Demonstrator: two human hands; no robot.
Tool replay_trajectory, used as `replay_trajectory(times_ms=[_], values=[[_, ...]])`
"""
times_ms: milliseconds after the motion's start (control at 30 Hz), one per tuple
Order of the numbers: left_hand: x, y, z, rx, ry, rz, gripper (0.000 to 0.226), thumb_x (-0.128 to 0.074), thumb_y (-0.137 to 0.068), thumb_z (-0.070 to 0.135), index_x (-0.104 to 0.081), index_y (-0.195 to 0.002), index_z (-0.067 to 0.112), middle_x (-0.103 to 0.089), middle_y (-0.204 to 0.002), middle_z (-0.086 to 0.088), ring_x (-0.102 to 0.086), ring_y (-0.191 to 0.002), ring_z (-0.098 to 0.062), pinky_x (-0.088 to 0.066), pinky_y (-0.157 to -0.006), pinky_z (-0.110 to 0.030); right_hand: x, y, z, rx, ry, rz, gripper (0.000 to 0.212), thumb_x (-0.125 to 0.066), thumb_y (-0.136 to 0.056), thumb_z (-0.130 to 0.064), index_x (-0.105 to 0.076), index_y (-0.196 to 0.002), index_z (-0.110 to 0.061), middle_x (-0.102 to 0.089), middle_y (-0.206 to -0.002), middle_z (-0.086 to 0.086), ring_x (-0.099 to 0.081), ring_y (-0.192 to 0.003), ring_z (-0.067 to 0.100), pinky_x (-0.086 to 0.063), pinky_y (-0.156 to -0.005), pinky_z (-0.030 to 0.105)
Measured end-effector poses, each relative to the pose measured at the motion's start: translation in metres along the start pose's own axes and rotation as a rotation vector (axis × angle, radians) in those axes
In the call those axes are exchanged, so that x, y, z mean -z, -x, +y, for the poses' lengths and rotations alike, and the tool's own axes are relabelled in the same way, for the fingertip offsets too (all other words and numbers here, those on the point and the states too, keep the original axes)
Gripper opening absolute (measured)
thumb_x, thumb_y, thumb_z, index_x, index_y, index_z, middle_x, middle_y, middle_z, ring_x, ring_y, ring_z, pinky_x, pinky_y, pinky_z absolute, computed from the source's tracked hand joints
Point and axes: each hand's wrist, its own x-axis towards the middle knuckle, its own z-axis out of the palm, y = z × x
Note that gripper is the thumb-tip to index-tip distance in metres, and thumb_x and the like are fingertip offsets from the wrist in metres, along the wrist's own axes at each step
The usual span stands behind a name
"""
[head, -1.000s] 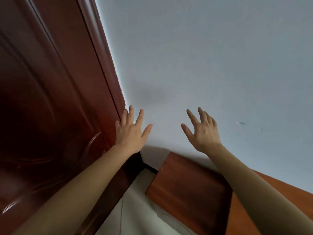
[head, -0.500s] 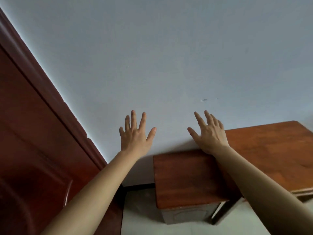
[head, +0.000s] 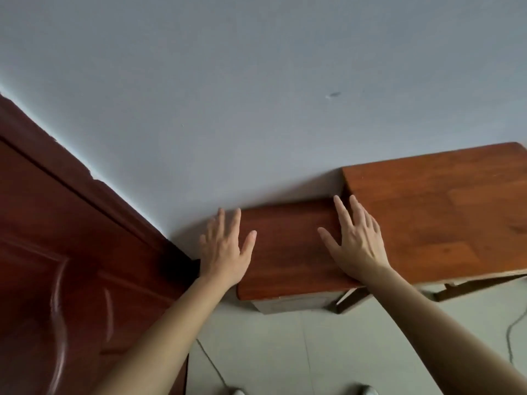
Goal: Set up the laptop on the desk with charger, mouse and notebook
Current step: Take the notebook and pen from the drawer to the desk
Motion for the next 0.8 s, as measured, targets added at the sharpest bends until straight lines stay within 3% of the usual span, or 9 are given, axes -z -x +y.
replay_trajectory(times_ms=[233, 333, 433, 500, 567, 600, 667, 733, 800], values=[[-0.19, 0.054, -0.022, 0.071, 0.138, -0.006, 0.072, -0.044, -0.096, 0.055, -0.035, -0.154, 0.013, -0.025, -0.159, -0.026, -0.027, -0.145, -0.044, -0.032, -0.114, -0.057, -0.179, 0.083, 0.071, -0.127, -0.158, -0.09, 0.096, -0.051, -0.093, -0.061, 0.001, -0.161, -0.019, -0.007, -0.168, 0.016, -0.014, -0.154, 0.033, -0.027, -0.119, 0.054], [-0.236, 0.072, -0.032, 0.156, 0.222, 0.053, 0.085, -0.045, -0.091, 0.061, -0.025, -0.156, 0.009, -0.017, -0.161, -0.027, -0.02, -0.148, -0.042, -0.026, -0.116, -0.054, -0.216, 0.104, 0.083, -0.111, -0.185, -0.061, 0.097, -0.054, -0.094, -0.059, 0.001, -0.161, -0.016, -0.001, -0.167, 0.019, -0.01, -0.153, 0.037, -0.021, -0.121, 0.054], [-0.291, 0.091, -0.04, 0.381, 0.453, 0.112, 0.102, -0.049, -0.085, 0.071, -0.006, -0.158, 0.014, -0.002, -0.165, -0.017, -0.007, -0.151, -0.028, -0.014, -0.119, -0.037, -0.266, 0.127, 0.1, -0.124, -0.257, -0.005, 0.103, -0.062, -0.091, -0.057, 0.0, -0.161, -0.013, 0.006, -0.167, 0.019, -0.003, -0.154, 0.035, -0.016, -0.123, 0.051], [-0.316, 0.094, -0.042, 0.56, 0.743, 0.154, 0.11, -0.048, -0.08, 0.079, 0.002, -0.158, 0.019, 0.004, -0.166, -0.008, -0.004, -0.151, -0.014, -0.008, -0.116, -0.02, -0.289, 0.133, 0.107, -0.167, -0.321, 0.061, 0.107, -0.064, -0.09, -0.057, 0.002, -0.161, -0.012, 0.009, -0.166, 0.019, 0.003, -0.156, 0.028, -0.009, -0.125, 0.038], [-0.34, 0.093, -0.047, 0.671, 0.929, 0.187, 0.114, -0.048, -0.078, 0.078, 0.005, -0.158, 0.017, 0.004, -0.166, -0.006, -0.007, -0.146, 0.0, -0.009, -0.107, 0.001, -0.307, 0.137, 0.113, -0.178, -0.368, 0.151, 0.109, -0.066, -0.09, -0.055, 0.001, -0.159, -0.005, 0.011, -0.164, 0.024, 0.009, -0.156, 0.026, -0.002, -0.125, 0.029], [-0.352, 0.093, -0.051, 0.675, 0.967, 0.202, 0.112, -0.047, -0.079, 0.076, 0.003, -0.158, 0.015, 0.001, -0.165, -0.006, -0.009, -0.143, 0.003, -0.01, -0.105, 0.003, -0.315, 0.138, 0.116, -0.164, -0.398, 0.196, 0.108, -0.068, -0.09, -0.051, -0.001, -0.158, 0.001, 0.011, -0.163, 0.028, 0.008, -0.156, 0.029, -0.002, -0.126, 0.031], [-0.375, 0.09, -0.057, 0.615, 0.981, 0.194, 0.098, -0.042, -0.085, 0.068, -0.011, -0.156, 0.008, -0.017, -0.162, -0.01, -0.02, -0.146, -0.007, -0.019, -0.118, -0.016, -0.33, 0.137, 0.12, -0.129, -0.412, 0.298, 0.107, -0.073, -0.089, -0.043, -0.005, -0.154, 0.009, 0.009, -0.158, 0.037, 0.007, -0.155, 0.034, -0.007, -0.126, 0.04], [-0.396, 0.089, -0.059, 0.549, 0.978, 0.176, 0.08, -0.033, -0.091, 0.061, -0.033, -0.14, -0.001, -0.041, -0.141, -0.012, -0.041, -0.13, -0.017, -0.03, -0.114, -0.037, -0.344, 0.137, 0.127, -0.083, -0.374, 0.36, 0.106, -0.076, -0.087, -0.038, -0.008, -0.153, 0.01, 0.007, -0.153, 0.043, 0.009, -0.155, 0.033, -0.009, -0.126, 0.045], [-0.404, 0.089, -0.056, 0.546, 0.963, 0.185, 0.067, -0.026, -0.093, 0.059, -0.045, -0.125, 0.002, -0.049, -0.123, -0.011, -0.047, -0.116, -0.02, -0.035, -0.105, -0.037, -0.35, 0.139, 0.13, -0.061, -0.351, 0.397, 0.106, -0.077, -0.086, -0.036, -0.008, -0.153, 0.009, 0.007, -0.153, 0.042, 0.011, -0.155, 0.032, -0.008, -0.125, 0.047]])
